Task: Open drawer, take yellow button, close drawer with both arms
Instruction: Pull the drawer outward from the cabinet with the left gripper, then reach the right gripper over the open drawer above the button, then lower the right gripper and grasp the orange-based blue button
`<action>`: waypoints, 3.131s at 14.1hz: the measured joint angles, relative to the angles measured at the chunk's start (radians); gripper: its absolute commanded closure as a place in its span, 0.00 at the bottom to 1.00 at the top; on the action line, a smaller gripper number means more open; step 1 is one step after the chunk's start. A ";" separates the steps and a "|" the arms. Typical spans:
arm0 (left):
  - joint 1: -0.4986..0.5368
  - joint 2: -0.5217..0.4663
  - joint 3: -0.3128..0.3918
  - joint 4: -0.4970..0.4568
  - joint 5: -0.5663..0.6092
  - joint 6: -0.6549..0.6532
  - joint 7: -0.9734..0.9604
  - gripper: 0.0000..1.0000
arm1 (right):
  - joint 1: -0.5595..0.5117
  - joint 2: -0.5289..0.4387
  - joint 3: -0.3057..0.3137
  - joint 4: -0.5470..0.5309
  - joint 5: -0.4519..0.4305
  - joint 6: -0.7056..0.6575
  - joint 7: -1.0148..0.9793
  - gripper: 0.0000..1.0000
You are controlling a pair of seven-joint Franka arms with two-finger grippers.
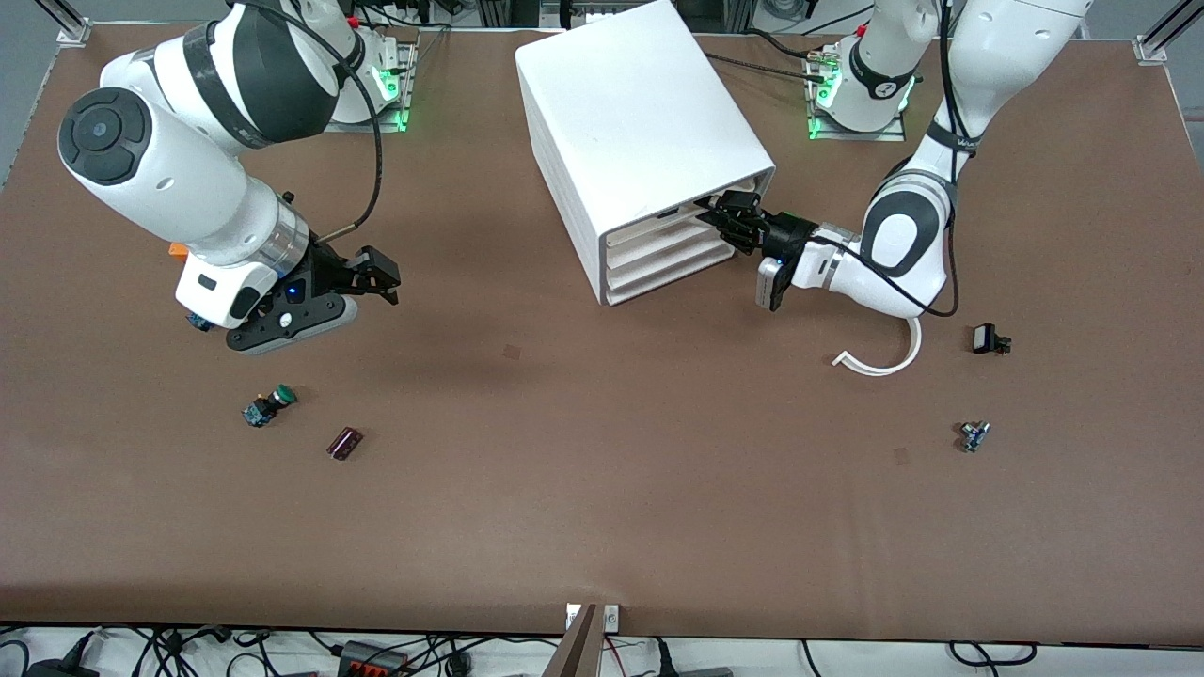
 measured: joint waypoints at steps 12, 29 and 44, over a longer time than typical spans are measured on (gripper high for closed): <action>0.064 0.123 0.010 0.239 0.110 -0.012 -0.008 0.99 | 0.001 0.006 0.000 0.000 0.004 0.034 0.000 0.00; 0.130 0.189 0.004 0.676 0.547 -0.143 -0.460 0.00 | 0.229 0.151 0.039 0.205 0.090 0.210 0.129 0.00; -0.031 0.044 -0.013 0.884 1.345 -0.191 -0.803 0.00 | 0.549 0.455 0.034 0.459 -0.229 0.331 0.604 0.00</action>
